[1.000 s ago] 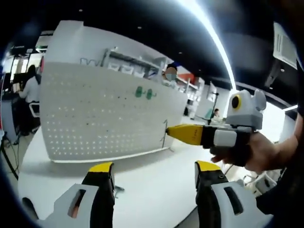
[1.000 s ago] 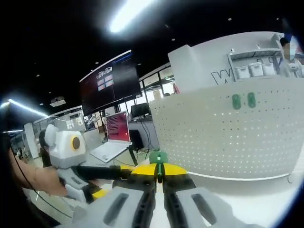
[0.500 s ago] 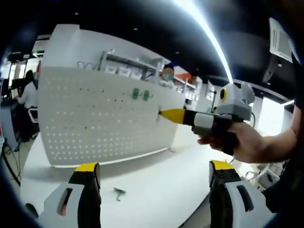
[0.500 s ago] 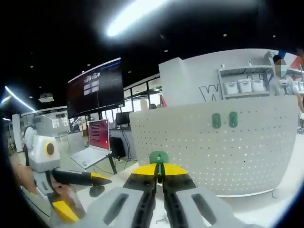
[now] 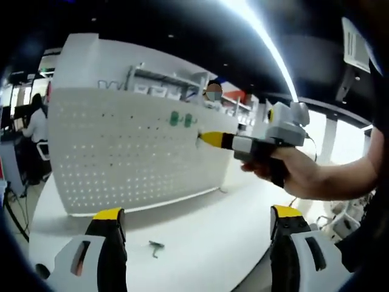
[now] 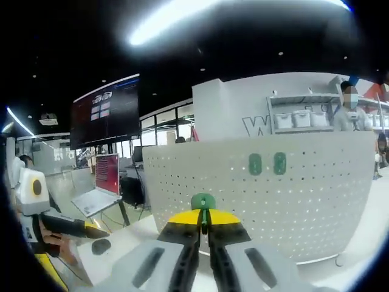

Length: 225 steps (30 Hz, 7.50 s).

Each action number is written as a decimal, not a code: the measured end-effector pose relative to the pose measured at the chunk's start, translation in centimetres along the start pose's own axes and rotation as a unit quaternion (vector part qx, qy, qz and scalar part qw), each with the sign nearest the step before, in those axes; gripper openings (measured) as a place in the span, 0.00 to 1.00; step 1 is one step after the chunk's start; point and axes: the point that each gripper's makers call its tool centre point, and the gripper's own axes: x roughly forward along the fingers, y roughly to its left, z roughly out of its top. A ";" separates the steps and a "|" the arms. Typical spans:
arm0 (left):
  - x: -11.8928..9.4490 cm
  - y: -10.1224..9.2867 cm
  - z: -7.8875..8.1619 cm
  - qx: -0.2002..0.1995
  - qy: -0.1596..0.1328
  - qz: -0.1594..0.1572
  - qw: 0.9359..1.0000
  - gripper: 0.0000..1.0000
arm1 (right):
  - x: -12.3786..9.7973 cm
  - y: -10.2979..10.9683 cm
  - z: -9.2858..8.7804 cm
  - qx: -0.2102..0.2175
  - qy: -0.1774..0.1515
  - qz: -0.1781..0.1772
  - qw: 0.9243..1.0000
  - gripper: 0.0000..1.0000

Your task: Insert the hook assembly into the mounting plate slot until the hook locks in place.

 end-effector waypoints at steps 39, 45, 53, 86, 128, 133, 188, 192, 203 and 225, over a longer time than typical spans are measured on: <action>-0.5 2.9 -1.6 -0.024 0.010 0.035 0.999 1.00 | 4.1 -14.5 3.3 -0.020 -0.046 -0.144 0.988 0.01; -0.6 3.3 -1.4 -0.025 0.007 0.039 0.999 1.00 | 4.7 -15.9 3.7 -0.018 -0.051 -0.155 0.986 0.01; -1.0 4.0 -1.7 -0.028 0.014 0.047 0.998 1.00 | 5.5 -17.2 4.0 -0.014 -0.056 -0.168 0.984 0.01; -1.4 4.6 -2.4 -0.038 0.018 0.062 0.997 1.00 | 5.8 -18.3 3.9 0.018 -0.062 -0.187 0.980 0.11; -4.0 1.4 -4.2 -0.039 0.043 0.042 0.997 1.00 | -7.8 -6.2 -1.5 -0.016 0.023 -0.071 0.997 0.23; -4.4 1.1 -5.0 -0.034 0.051 0.042 0.997 1.00 | -9.6 -3.7 -5.1 0.004 0.074 -0.043 0.996 0.25; -3.0 1.2 -13.2 0.036 0.261 -0.019 0.964 1.00 | -20.8 6.4 -20.6 0.052 0.376 0.119 0.917 0.53; -2.2 1.5 -13.6 0.055 0.278 -0.037 0.958 1.00 | -20.7 6.1 -20.7 0.054 0.377 0.115 0.917 0.58; 1.2 3.6 -14.1 0.100 0.297 -0.062 0.948 0.94 | -20.2 4.2 -19.7 0.082 0.350 0.075 0.930 0.45; 9.9 4.8 -15.1 0.138 0.286 -0.135 0.939 0.85 | -18.8 3.5 -20.4 0.130 0.349 0.064 0.926 0.30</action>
